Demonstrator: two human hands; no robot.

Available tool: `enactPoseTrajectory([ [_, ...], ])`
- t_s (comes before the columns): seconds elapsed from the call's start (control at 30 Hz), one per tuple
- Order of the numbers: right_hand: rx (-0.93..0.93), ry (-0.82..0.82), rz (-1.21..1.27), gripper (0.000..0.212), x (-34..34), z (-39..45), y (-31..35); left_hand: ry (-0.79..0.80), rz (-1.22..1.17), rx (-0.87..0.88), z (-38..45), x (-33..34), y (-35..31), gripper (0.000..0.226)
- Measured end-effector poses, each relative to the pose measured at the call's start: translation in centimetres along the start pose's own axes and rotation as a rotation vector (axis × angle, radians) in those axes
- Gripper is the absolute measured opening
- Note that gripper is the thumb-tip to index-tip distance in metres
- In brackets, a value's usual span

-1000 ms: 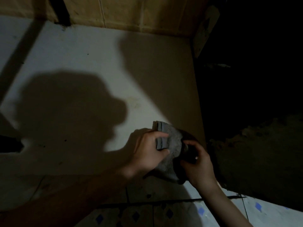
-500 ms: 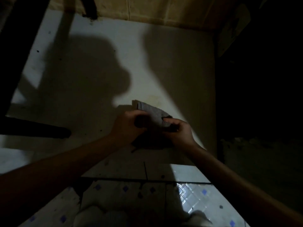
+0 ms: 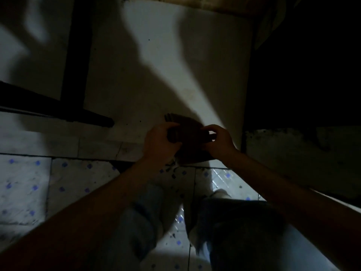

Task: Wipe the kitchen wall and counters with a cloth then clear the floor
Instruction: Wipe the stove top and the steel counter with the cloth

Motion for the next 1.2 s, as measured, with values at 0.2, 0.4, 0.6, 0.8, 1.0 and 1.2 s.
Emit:
enactPoseTrajectory([
  [0.2, -0.025, -0.028, -0.039, 0.050, -2.0, -5.7, 3.6, -0.059, -0.008, -0.111, -3.9, -4.5, -1.9, 0.048],
  [0.4, -0.083, 0.002, -0.069, 0.047, -3.8, -11.8, 7.6, -0.105, -0.098, -0.179, -8.0, -10.0, -4.1, 0.046],
  [0.6, -0.149, 0.057, -0.124, 0.046, -6.3, -16.7, 11.2, -0.164, -0.155, -0.241, -12.4, -13.9, -6.9, 0.049],
  [0.8, -0.154, 0.089, -0.125, 0.046, -9.8, -21.4, 15.3, -0.227, -0.246, -0.289, -16.4, -18.1, -10.6, 0.049],
  [1.0, -0.144, 0.136, -0.140, 0.046, -11.8, -26.1, 19.3, -0.274, -0.238, -0.285, -20.2, -22.7, -13.8, 0.053],
  [1.2, -0.193, 0.136, -0.075, 0.049, -12.3, -31.6, 25.0, -0.401, -0.183, -0.253, -22.3, -31.0, -16.6, 0.051],
])
Point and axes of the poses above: each hand's wrist, its own z-axis towards the middle knuckle, its own x-axis out of the palm, y = z × x, the point moved 7 cm from there along z, towards the middle knuckle, and after that the axes turned 14 degrees about -y, right-handed, at the moved point
